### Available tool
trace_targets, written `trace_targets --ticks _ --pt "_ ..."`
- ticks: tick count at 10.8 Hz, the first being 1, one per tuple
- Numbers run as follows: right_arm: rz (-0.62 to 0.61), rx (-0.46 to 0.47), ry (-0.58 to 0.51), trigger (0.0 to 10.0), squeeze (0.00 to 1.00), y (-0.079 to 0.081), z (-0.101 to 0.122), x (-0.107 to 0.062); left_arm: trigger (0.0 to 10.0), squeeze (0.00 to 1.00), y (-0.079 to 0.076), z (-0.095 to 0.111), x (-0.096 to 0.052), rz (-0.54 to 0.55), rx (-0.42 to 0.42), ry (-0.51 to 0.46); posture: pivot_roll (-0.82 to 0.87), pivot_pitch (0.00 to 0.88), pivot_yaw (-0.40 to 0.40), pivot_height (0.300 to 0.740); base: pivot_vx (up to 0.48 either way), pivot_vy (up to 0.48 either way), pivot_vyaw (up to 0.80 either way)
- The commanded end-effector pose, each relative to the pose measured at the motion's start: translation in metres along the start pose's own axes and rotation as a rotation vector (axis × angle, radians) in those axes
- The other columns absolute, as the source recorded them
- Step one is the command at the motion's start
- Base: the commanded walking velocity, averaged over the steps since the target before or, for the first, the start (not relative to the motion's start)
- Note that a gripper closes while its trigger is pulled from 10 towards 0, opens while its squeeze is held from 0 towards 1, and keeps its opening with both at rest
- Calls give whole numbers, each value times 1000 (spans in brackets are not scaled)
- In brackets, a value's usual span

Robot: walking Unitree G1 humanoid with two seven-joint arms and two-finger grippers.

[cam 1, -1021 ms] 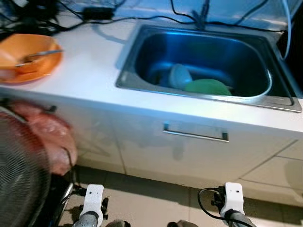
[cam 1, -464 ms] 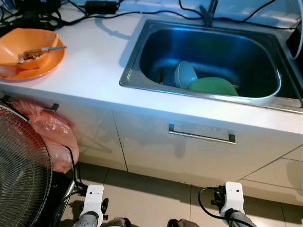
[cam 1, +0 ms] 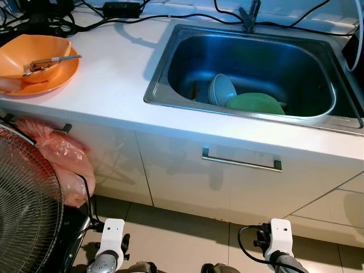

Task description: Kitchen organization

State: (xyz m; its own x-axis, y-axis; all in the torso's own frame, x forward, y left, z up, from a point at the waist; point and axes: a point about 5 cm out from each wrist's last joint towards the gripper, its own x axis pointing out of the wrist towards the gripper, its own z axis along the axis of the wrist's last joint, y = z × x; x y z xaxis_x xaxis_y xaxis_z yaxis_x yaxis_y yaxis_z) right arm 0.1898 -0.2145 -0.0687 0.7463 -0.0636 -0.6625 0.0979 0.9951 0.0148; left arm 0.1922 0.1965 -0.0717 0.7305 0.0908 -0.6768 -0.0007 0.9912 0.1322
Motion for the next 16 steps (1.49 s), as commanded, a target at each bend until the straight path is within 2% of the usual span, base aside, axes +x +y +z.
trace_targets --ticks 1,5,16 --pt "-4 4 19 10000 0 -2 -4 -2 10000 0 2 -3 -1 15 0 1 22 153 -8 740 0 0 0" --pt "-2 2 22 10000 0 -3 -5 -2 10000 0 1 1 0 18 -55 -15 23 153 -8 740 0 0 0" --pt "-1 4 21 10000 0 -2 -6 -2 10000 0 5 -1 0 31 -17 6 27 139 -4 740 0 0 0"
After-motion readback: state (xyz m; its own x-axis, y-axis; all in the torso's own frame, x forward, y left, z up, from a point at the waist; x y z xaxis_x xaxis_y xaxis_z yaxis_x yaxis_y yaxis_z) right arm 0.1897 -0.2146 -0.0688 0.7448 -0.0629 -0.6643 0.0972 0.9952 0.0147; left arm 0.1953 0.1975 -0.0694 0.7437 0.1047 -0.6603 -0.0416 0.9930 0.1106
